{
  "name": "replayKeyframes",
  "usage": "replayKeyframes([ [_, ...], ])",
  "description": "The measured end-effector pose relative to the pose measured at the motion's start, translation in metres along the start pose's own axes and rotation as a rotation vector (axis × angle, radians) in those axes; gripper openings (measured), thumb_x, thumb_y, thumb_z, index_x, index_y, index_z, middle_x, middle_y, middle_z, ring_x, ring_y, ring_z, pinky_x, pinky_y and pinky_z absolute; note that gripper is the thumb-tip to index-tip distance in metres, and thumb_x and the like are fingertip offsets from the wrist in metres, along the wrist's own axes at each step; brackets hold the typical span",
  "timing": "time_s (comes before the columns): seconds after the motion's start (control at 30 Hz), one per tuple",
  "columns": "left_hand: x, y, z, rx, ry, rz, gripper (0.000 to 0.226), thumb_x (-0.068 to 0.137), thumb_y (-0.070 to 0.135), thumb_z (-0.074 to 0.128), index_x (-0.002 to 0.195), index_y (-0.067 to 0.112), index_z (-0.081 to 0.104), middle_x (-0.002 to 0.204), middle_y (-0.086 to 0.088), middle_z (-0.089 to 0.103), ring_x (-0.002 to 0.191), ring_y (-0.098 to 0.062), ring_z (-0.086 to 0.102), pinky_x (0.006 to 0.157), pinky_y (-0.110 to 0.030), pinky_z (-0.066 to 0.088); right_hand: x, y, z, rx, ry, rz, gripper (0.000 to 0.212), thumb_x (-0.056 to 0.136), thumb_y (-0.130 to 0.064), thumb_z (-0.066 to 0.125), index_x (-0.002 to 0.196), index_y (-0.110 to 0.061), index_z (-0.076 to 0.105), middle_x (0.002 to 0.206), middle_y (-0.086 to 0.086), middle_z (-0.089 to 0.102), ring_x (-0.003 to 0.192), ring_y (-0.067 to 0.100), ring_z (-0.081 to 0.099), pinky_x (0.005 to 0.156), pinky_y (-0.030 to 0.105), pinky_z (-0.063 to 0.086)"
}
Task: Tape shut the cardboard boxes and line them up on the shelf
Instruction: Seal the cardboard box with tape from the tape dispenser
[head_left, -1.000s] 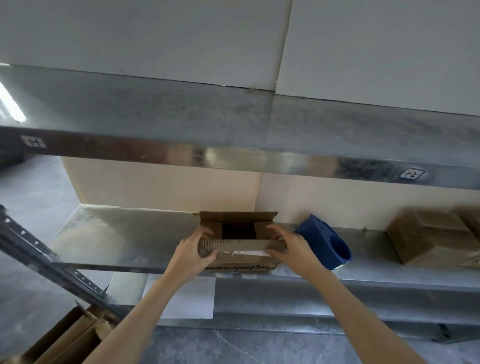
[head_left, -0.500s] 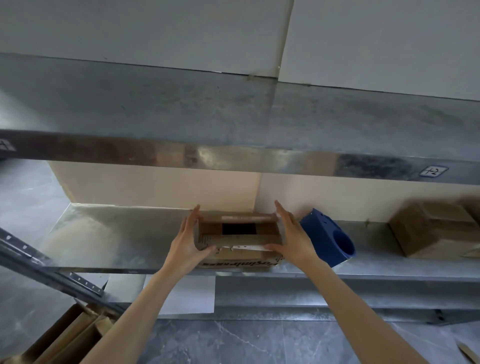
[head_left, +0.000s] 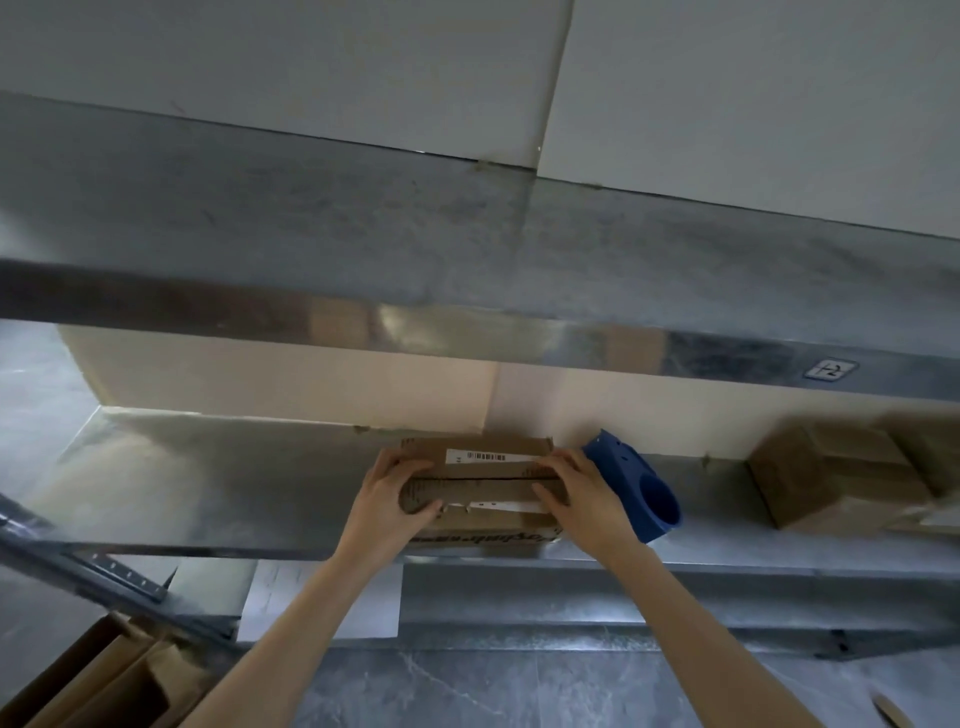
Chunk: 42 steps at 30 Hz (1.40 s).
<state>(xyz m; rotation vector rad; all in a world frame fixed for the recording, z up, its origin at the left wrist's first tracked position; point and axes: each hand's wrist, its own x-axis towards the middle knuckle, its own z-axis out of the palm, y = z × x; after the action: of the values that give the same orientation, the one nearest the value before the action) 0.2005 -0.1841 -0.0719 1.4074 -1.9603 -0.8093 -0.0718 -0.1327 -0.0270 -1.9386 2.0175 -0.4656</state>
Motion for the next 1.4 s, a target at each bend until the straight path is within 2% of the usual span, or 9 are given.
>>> replayKeyframes([
  [0.1, 0.001, 0.006, 0.007, 0.007, -0.006, -0.008, 0.043, 0.080, 0.037, 0.078, 0.119, 0.028, 0.065, 0.123, 0.015, 0.042, 0.114, -0.010, 0.051, 0.092, -0.024, 0.043, -0.004, 0.014, -0.015, -0.060, 0.167, 0.116, 0.034, 0.099, -0.027, 0.051, 0.132, -0.020, 0.054, 0.131, 0.002, 0.053, 0.110, 0.023, 0.056, 0.074, 0.035, 0.053],
  [0.2, 0.001, 0.007, 0.010, 0.009, 0.008, -0.020, 0.042, 0.079, 0.037, 0.079, 0.118, 0.028, 0.065, 0.124, 0.013, 0.044, 0.113, -0.011, 0.052, 0.092, -0.025, 0.045, -0.010, 0.037, -0.024, -0.196, 0.185, 0.296, 0.048, 0.099, -0.029, 0.048, 0.145, -0.022, 0.040, 0.134, 0.009, 0.050, 0.115, 0.030, 0.052, 0.080, 0.041, 0.052],
  [0.33, 0.001, 0.007, 0.012, 0.019, 0.021, -0.030, 0.042, 0.079, 0.036, 0.080, 0.117, 0.027, 0.065, 0.123, 0.014, 0.043, 0.110, -0.009, 0.052, 0.089, -0.023, 0.043, -0.015, 0.064, -0.023, -0.218, 0.030, 0.428, 0.066, 0.098, -0.040, 0.048, 0.154, -0.030, 0.015, 0.129, 0.015, 0.054, 0.104, 0.033, 0.057, 0.075, 0.039, 0.054],
  [0.47, 0.001, 0.010, 0.012, 0.018, 0.021, -0.046, 0.042, 0.079, 0.039, 0.079, 0.117, 0.031, 0.065, 0.119, 0.020, 0.041, 0.102, -0.001, 0.050, 0.086, -0.022, 0.041, -0.012, 0.081, -0.019, -0.002, -0.119, 0.404, 0.077, 0.098, -0.032, 0.052, 0.154, -0.037, -0.001, 0.122, 0.015, 0.061, 0.071, 0.023, 0.057, 0.057, 0.033, 0.052],
  [0.67, -0.003, 0.011, 0.015, -0.020, 0.059, -0.059, 0.040, 0.079, 0.035, 0.080, 0.117, 0.031, 0.067, 0.119, 0.021, 0.041, 0.101, 0.005, 0.047, 0.084, -0.020, 0.040, -0.003, 0.087, -0.031, 0.133, -0.151, 0.350, 0.082, 0.093, -0.024, 0.061, 0.154, -0.038, 0.007, 0.150, 0.010, 0.041, 0.110, 0.039, 0.057, 0.081, 0.039, 0.052],
  [0.83, -0.005, 0.005, 0.010, -0.075, 0.035, -0.039, 0.046, 0.077, 0.031, 0.083, 0.120, 0.028, 0.066, 0.123, 0.020, 0.044, 0.107, 0.006, 0.050, 0.091, -0.020, 0.043, -0.007, 0.078, -0.049, 0.141, -0.131, 0.267, 0.085, 0.090, -0.018, 0.065, 0.153, -0.039, 0.012, 0.147, 0.009, 0.043, 0.111, 0.037, 0.056, 0.084, 0.045, 0.054],
  [1.13, -0.006, 0.001, 0.014, -0.124, 0.086, 0.033, 0.045, 0.074, 0.025, 0.086, 0.115, 0.027, 0.065, 0.127, 0.017, 0.050, 0.113, 0.009, 0.049, 0.093, -0.017, 0.043, -0.004, 0.001, -0.064, -0.011, 0.037, 0.019, 0.069, 0.093, -0.035, 0.054, 0.149, -0.044, 0.015, 0.094, 0.002, 0.068, 0.065, 0.021, 0.063, 0.054, 0.034, 0.054],
  [1.3, -0.006, 0.003, 0.013, -0.151, 0.106, 0.029, 0.057, 0.074, 0.028, 0.086, 0.124, 0.024, 0.060, 0.124, 0.013, 0.055, 0.110, 0.003, 0.054, 0.091, -0.014, 0.044, 0.013, -0.057, -0.031, -0.113, 0.046, -0.158, 0.052, 0.097, -0.039, 0.046, 0.144, -0.037, 0.025, 0.057, -0.011, 0.047, 0.042, 0.008, 0.045, 0.035, 0.022, 0.033],
  [1.4, -0.007, 0.004, 0.011, -0.176, 0.112, 0.047, 0.060, 0.074, 0.025, 0.084, 0.128, 0.024, 0.056, 0.122, 0.015, 0.057, 0.111, 0.002, 0.055, 0.091, -0.018, 0.046, 0.019, -0.066, -0.015, -0.082, -0.067, -0.191, 0.051, 0.099, -0.035, 0.045, 0.144, -0.038, 0.022, 0.058, -0.013, 0.042, 0.044, 0.007, 0.046, 0.037, 0.019, 0.029],
])
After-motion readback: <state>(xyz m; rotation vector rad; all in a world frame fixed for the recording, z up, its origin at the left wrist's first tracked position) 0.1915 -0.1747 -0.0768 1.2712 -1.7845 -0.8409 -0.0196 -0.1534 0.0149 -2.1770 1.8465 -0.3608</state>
